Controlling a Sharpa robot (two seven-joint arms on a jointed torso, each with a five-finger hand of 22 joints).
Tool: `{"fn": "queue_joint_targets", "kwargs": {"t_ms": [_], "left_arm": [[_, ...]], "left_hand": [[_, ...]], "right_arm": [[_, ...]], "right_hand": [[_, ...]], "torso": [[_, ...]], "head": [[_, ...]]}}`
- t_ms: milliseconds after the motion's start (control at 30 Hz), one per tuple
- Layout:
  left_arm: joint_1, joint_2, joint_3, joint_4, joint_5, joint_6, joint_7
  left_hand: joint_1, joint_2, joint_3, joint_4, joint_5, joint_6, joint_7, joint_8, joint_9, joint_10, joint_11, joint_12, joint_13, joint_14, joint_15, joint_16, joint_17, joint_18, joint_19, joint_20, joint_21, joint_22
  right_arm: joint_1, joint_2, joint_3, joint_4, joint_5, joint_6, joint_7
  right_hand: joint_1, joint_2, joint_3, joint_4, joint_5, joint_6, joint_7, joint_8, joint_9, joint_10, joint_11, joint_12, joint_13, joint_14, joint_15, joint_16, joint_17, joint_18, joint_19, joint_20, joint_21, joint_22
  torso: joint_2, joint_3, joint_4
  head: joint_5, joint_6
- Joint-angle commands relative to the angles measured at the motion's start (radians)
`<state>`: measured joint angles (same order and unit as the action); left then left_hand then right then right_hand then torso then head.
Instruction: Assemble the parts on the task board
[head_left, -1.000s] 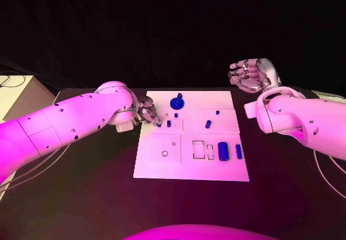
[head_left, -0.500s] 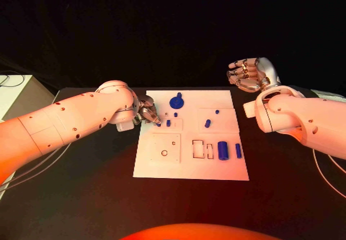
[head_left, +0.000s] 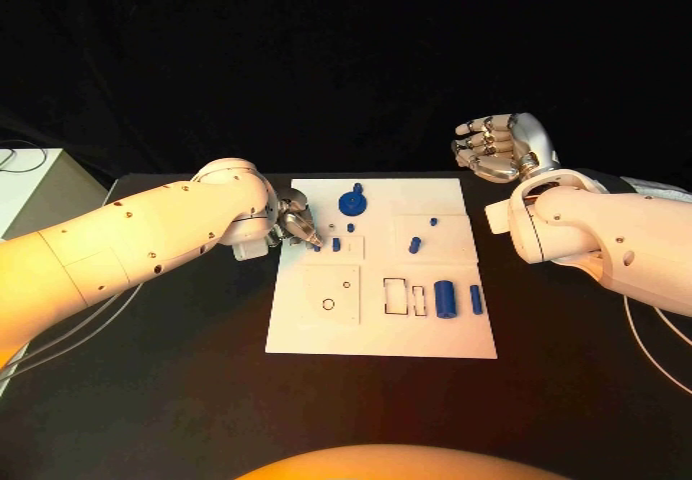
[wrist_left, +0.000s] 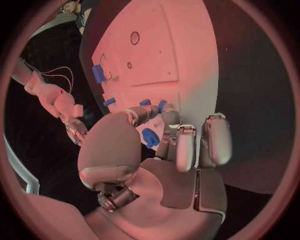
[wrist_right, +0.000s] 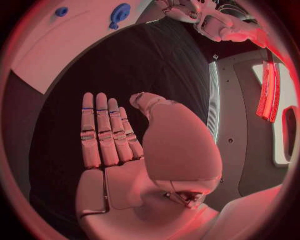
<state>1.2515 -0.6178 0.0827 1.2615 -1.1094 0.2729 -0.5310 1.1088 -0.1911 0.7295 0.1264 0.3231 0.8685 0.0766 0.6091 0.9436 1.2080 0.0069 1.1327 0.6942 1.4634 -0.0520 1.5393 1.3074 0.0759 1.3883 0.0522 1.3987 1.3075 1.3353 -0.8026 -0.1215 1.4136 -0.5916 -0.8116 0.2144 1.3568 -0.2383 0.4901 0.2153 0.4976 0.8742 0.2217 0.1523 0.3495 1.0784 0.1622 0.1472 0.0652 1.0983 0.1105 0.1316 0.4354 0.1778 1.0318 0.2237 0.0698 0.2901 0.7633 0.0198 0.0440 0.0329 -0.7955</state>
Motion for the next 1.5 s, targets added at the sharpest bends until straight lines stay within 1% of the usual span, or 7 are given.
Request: {"fn": "queue_joint_targets", "kwargs": {"t_ms": [33,400,600,733,900,1133,1500], "left_arm": [[-0.018,0.007,-0.015,-0.005,-0.009,0.06,-0.004],[-0.018,0.005,-0.017,-0.007,-0.05,0.087,-0.006],[-0.019,0.002,-0.017,-0.004,-0.059,0.066,-0.006],[-0.022,-0.003,-0.014,0.002,-0.06,0.049,-0.005],[-0.025,-0.008,-0.012,0.008,-0.053,0.039,-0.003],[-0.026,-0.015,-0.011,0.014,-0.039,0.038,-0.001],[-0.027,-0.022,-0.01,0.02,-0.038,0.041,0.0]], "left_hand": [[-0.009,0.001,0.119,-0.132,-0.002,-0.013,-0.004,-0.011,-0.007,-0.01,-0.01,-0.004,-0.001,0.087,-0.008,0.0,0.202,-0.006,-0.006,-0.003,-0.005,0.0],[-0.029,-0.016,-0.032,-0.078,-0.021,0.011,-0.009,-0.036,-0.065,-0.015,-0.012,0.007,0.005,0.085,-0.01,-0.002,0.199,-0.006,-0.006,-0.007,-0.012,-0.004],[-0.014,-0.007,-0.073,-0.066,-0.042,0.018,-0.011,-0.038,-0.079,-0.015,-0.014,0.009,0.008,0.086,-0.011,-0.001,0.2,-0.006,-0.004,-0.008,-0.013,-0.004],[0.015,0.013,-0.116,-0.053,-0.143,0.022,-0.012,-0.039,-0.096,-0.013,-0.015,0.01,0.011,0.087,-0.013,0.001,0.203,-0.006,-0.002,-0.01,-0.014,-0.004],[0.01,0.004,-0.165,-0.019,-0.264,0.024,-0.007,-0.039,-0.113,-0.014,-0.011,0.011,0.011,0.087,-0.009,0.0,0.203,-0.006,-0.001,-0.008,-0.015,-0.003],[-0.037,-0.027,-0.29,0.086,-0.27,0.015,0.0,-0.03,-0.122,-0.02,-0.003,0.013,0.008,0.084,-0.003,-0.003,0.197,-0.005,-0.003,-0.003,-0.019,-0.006],[-0.011,-0.024,-0.344,0.137,-0.27,0.01,-0.002,-0.021,-0.125,-0.026,-0.004,0.012,0.004,0.083,-0.003,-0.004,0.195,-0.005,-0.004,-0.003,-0.021,-0.007]], "right_arm": [[0.0,-0.001,0.0,0.003,-0.01,0.013,0.002],[0.0,-0.001,0.0,0.003,-0.01,0.013,0.003],[-0.001,-0.001,0.0,0.002,-0.01,0.014,0.003],[-0.002,-0.002,0.0,0.002,-0.01,0.014,0.003],[-0.003,-0.002,0.0,0.003,-0.01,0.015,0.003],[-0.005,-0.004,0.0,0.004,-0.01,0.014,0.003],[-0.006,-0.006,0.0,0.004,-0.01,0.013,0.003]], "right_hand": [[-0.01,-0.001,0.001,-0.005,0.004,-0.006,0.014,-0.005,-0.001,-0.001,0.005,-0.004,-0.001,0.001,0.005,-0.006,-0.001,0.005,-0.005,-0.002,-0.007,-0.001],[-0.012,-0.001,0.0,-0.004,0.004,-0.007,0.015,-0.007,-0.001,-0.002,0.006,-0.005,-0.001,0.0,0.005,-0.008,-0.003,0.005,-0.007,-0.001,-0.007,-0.005],[-0.011,-0.001,-0.001,-0.004,0.004,-0.007,0.015,-0.007,-0.001,-0.002,0.006,-0.005,-0.001,0.0,0.005,-0.009,-0.003,0.005,-0.007,-0.001,-0.007,-0.005],[-0.011,-0.001,-0.001,-0.004,0.004,-0.007,0.015,-0.007,-0.001,-0.002,0.006,-0.005,-0.001,0.0,0.005,-0.009,-0.003,0.005,-0.007,-0.001,-0.007,-0.005],[-0.011,-0.001,-0.001,-0.004,0.004,-0.007,0.015,-0.007,-0.001,-0.002,0.006,-0.005,-0.001,0.0,0.005,-0.009,-0.003,0.005,-0.007,-0.001,-0.007,-0.005],[-0.011,0.0,0.0,-0.005,0.004,-0.008,0.015,-0.008,-0.002,-0.003,0.006,-0.006,-0.001,0.0,0.006,-0.01,-0.004,0.005,-0.007,-0.001,-0.007,-0.007],[-0.01,0.0,0.0,-0.006,0.005,-0.009,0.015,-0.009,-0.002,-0.004,0.007,-0.007,-0.002,-0.001,0.006,-0.011,-0.006,0.005,-0.008,0.0,-0.007,-0.01]], "torso": [[-0.001,-0.0004,0.0005],[-0.001,-0.0009,-0.0003],[0.0,-0.0016,-0.0004],[0.0,-0.0015,-0.0003],[-0.001,-0.0016,-0.0002],[-0.001,-0.0013,-0.0003],[-0.001,-0.0009,0.0008]], "head": [[-0.001,-0.002],[-0.002,-0.001],[-0.004,0.002],[-0.004,0.002],[-0.005,0.003],[-0.005,0.004],[-0.007,0.006]]}}
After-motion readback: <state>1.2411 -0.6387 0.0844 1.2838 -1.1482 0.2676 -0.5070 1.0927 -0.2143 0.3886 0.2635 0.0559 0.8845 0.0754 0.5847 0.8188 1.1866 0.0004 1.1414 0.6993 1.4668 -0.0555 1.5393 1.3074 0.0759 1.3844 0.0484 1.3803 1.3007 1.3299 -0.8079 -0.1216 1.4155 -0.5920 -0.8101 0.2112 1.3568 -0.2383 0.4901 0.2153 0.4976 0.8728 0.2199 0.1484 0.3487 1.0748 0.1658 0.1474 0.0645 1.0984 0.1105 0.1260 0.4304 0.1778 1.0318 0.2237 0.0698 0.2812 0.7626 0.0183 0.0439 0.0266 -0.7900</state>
